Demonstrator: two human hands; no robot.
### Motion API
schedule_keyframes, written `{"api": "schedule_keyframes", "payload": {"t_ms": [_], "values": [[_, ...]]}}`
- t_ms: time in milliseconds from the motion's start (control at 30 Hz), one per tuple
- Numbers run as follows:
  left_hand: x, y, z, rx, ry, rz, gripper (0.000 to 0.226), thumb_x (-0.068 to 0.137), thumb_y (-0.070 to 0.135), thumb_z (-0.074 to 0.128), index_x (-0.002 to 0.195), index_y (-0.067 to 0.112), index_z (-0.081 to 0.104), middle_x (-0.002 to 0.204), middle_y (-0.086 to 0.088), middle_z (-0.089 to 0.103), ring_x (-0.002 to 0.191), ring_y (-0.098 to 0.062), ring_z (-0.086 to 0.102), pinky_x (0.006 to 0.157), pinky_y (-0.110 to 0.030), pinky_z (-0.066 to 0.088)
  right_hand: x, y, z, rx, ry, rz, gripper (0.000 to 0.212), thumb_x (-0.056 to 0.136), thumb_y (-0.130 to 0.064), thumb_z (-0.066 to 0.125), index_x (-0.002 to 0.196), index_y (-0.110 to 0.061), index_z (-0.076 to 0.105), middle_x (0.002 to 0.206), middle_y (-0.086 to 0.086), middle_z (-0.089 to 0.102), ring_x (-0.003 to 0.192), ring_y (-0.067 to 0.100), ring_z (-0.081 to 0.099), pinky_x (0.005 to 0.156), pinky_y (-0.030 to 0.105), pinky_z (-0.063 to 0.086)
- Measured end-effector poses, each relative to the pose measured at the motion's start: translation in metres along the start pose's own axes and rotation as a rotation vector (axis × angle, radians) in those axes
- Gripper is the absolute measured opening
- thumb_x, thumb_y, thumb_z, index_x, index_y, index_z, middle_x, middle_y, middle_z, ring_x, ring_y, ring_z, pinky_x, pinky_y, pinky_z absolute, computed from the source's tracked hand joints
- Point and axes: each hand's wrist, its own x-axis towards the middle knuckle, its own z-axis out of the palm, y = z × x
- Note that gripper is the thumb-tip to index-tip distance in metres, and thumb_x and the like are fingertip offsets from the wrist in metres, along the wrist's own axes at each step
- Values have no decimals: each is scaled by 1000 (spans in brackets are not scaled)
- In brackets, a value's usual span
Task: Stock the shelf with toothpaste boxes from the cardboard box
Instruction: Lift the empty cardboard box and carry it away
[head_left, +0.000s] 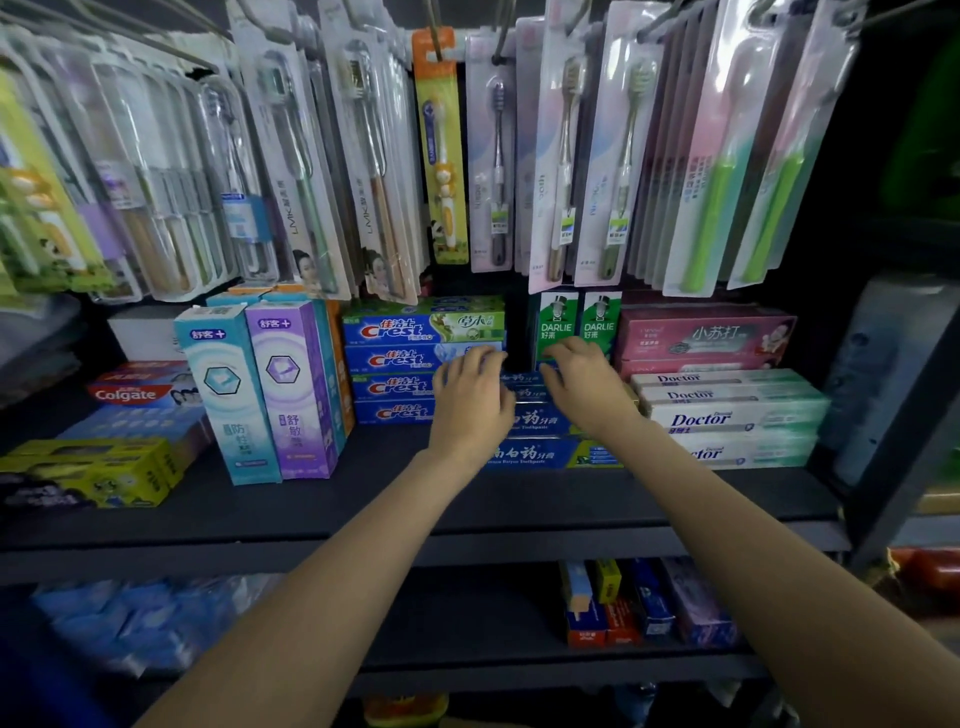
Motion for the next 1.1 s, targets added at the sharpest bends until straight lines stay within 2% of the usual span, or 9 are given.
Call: {"api": "schedule_keyframes", "payload": {"t_ms": [100, 200, 333, 467, 633, 767, 900, 1000, 1100], "values": [[-37, -1, 1, -8, 159, 151, 39, 82, 15, 38, 117, 7, 54, 115, -9, 56, 107, -23, 50, 96, -36, 34, -27, -25, 9, 65, 125, -172, 27, 89, -2, 48, 114, 3, 58, 109, 19, 58, 99, 36, 53, 86, 46, 47], [-78, -8, 2, 33, 145, 264, 42, 73, 17, 37, 112, 9, 50, 109, -8, 58, 99, -21, 49, 91, -32, 30, -59, -48, 17, 51, 43, -271, 37, 78, -5, 40, 108, 1, 60, 104, 17, 59, 91, 35, 56, 76, 45, 51], [-136, -27, -7, 34, 116, 320, 41, 72, 15, 37, 112, 13, 46, 108, -7, 59, 100, -18, 44, 88, -31, 29, -107, -62, 22, -18, -28, -271, 45, 74, -12, 31, 105, 1, 61, 97, 16, 60, 81, 34, 58, 67, 42, 52], [-200, -35, -11, 64, 2, 234, 39, 77, 15, 41, 115, 16, 49, 110, -4, 56, 101, -19, 52, 88, -28, 27, -171, -67, 30, -89, -173, -153, 41, 75, -2, 47, 114, 2, 57, 106, 20, 56, 90, 40, 55, 73, 49, 52], [-289, -27, -5, 79, -656, -64, 53, 95, 22, 43, 142, 17, 20, 143, -5, 29, 128, -24, 36, 108, -39, 23, -273, -69, 59, -148, -500, 138, 51, 92, -12, 48, 140, -10, 30, 139, 15, 29, 127, 37, 32, 102, 43, 36], [-361, -34, 15, 76, -1088, -144, 65, 96, 20, 43, 148, 20, 4, 153, -10, 17, 131, -33, 35, 111, -48, 22, -336, -74, 87, -97, -815, 297, 56, 94, -15, 48, 144, -15, 22, 143, 15, 23, 132, 37, 27, 106, 44, 34], [-408, -40, 44, 30, -1249, -172, 66, 97, 21, 43, 149, 26, 3, 153, -5, 18, 117, -32, 49, 102, -46, 37, -384, -75, 132, -123, -1020, 290, 61, 94, -27, 50, 146, -13, 22, 149, 14, 22, 136, 38, 23, 108, 47, 31], [-452, -42, 79, 68, -1350, -147, 68, 94, 23, 48, 148, 24, 7, 151, -5, 26, 130, -29, 36, 109, -42, 30, -434, -68, 185, -91, -1264, 296, 61, 86, -37, 60, 139, -15, 38, 151, 12, 22, 138, 38, 18, 110, 52, 28], [-502, -48, 114, 150, -1419, -48, 68, 91, 28, 52, 147, 19, 14, 148, -5, 29, 137, -25, 24, 112, -37, 21, -480, -62, 223, -122, -1503, 291, 90, 73, -56, 69, 144, -15, 32, 154, 10, 16, 141, 36, 12, 113, 51, 24]]}}
